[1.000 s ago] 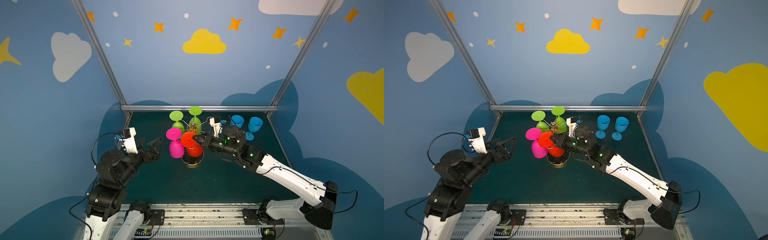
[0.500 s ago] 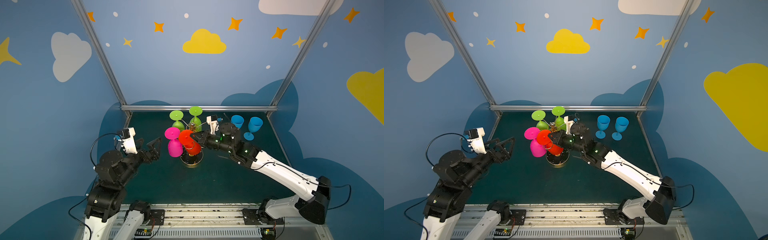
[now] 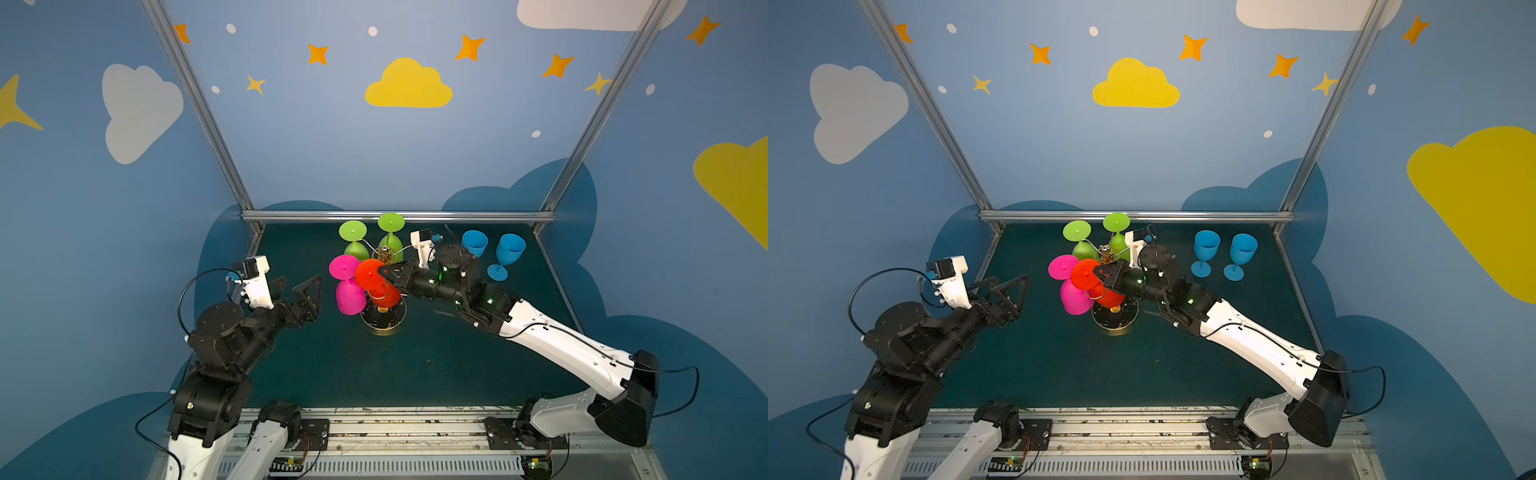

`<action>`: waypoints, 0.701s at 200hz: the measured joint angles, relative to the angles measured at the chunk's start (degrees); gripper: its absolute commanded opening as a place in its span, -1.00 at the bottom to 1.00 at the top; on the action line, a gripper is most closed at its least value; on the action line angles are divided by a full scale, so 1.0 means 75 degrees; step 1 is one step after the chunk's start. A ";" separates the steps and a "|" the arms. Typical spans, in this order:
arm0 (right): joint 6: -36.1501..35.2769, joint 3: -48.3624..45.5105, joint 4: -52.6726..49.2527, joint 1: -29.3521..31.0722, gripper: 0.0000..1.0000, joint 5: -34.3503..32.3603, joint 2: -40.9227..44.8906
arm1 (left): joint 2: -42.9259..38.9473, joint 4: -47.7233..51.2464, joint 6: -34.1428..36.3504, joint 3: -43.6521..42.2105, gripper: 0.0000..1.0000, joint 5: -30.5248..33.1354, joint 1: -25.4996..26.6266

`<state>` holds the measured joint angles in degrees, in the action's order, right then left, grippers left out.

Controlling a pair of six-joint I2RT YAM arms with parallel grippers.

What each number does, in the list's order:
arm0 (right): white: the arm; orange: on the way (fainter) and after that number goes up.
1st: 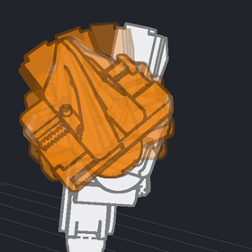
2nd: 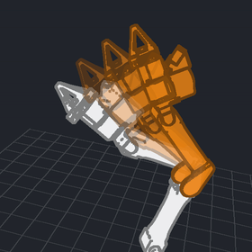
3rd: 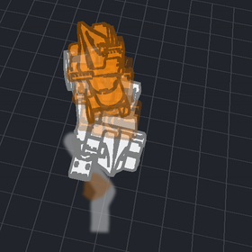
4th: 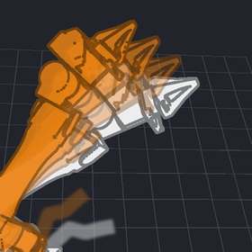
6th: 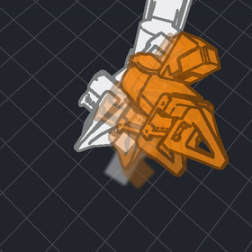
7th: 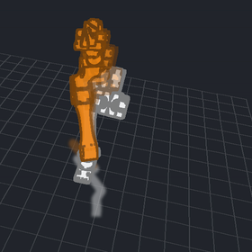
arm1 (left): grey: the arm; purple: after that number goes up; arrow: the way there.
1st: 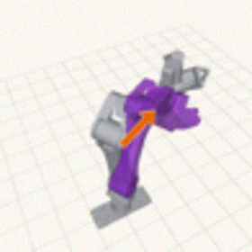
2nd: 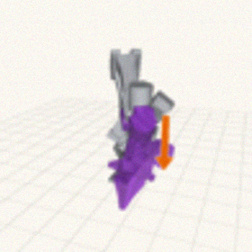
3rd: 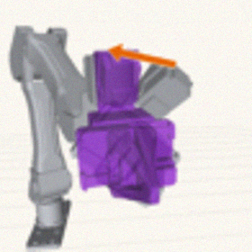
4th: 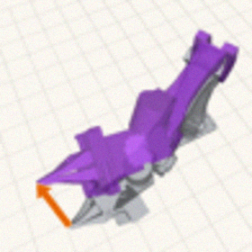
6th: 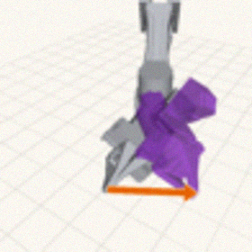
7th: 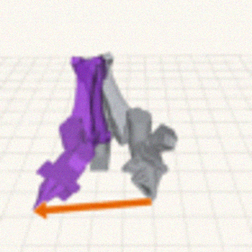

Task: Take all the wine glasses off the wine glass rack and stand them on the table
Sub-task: 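Pull the red glass off its rack hook with the right gripper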

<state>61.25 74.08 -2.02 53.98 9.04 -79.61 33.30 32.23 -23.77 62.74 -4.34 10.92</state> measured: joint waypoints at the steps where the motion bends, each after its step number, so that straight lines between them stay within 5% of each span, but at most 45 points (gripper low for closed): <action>1: 0.0000 0.0003 0.0000 0.0000 -1.00 0.0000 0.0000 | 0.0000 0.0000 0.0000 0.0003 0.99 0.0000 0.0000; 140: -0.0618 0.0379 -0.1137 0.0495 -1.00 0.0411 -0.0224 | -0.0006 0.0044 -0.0009 0.0009 0.99 0.0015 -0.0003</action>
<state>56.62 76.93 -10.55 57.69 12.12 -81.30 33.26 32.56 -23.83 62.81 -4.23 10.90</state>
